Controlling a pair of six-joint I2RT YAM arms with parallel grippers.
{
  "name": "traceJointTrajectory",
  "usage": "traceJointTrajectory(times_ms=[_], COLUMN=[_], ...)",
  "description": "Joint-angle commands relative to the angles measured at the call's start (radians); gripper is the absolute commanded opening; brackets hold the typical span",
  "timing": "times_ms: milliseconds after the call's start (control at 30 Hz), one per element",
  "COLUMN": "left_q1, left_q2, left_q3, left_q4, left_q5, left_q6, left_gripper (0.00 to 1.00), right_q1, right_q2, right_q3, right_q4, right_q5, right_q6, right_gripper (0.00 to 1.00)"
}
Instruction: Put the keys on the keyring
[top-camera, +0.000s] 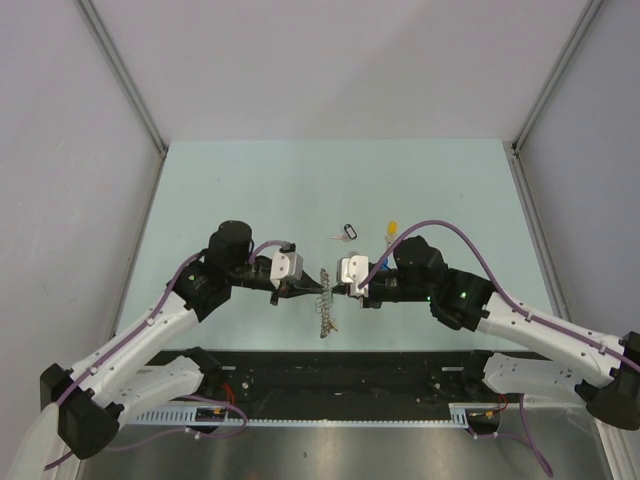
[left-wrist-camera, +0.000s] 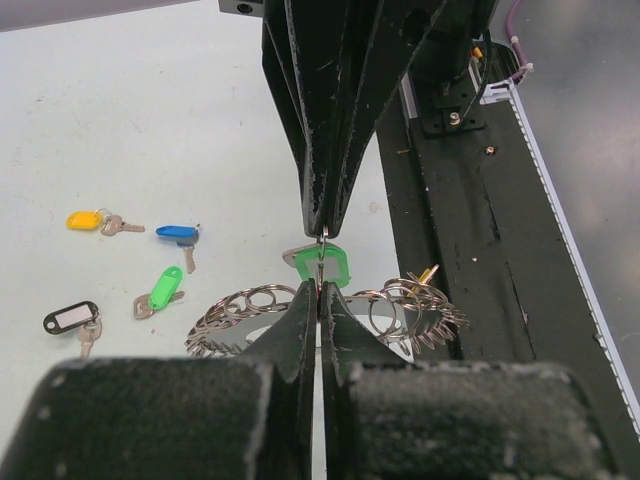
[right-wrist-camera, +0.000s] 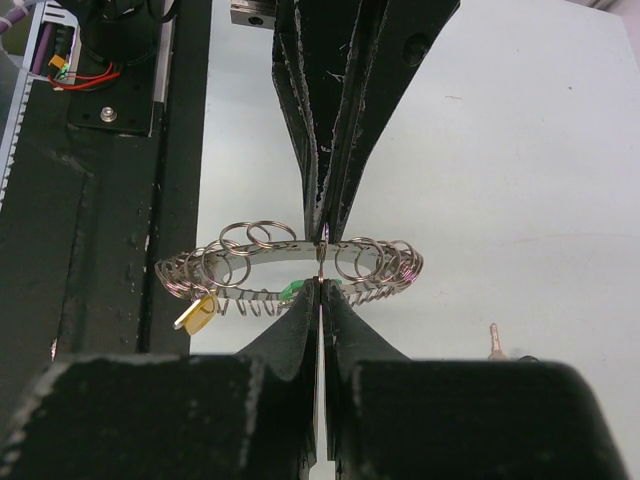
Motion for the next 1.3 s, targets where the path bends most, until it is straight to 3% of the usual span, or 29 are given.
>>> traceJointTrajectory(times_ms=[0, 1267], left_q1=[-0.004, -0.017], left_q2=[-0.007, -0.027], left_q3=[0.020, 0.007], left_q4=[0.005, 0.062], left_q5=[0.076, 0.026], left_q6=[0.032, -0.032], left_gripper=[0.00, 0.00], right_q1=[0.007, 0.029], right_q2=[0.003, 0.031], right_q3=[0.034, 0.037], right_q4=[0.043, 0.100], right_q5=[-0.001, 0.007], right_q6=[-0.006, 0.047], right_gripper=[0.00, 0.00])
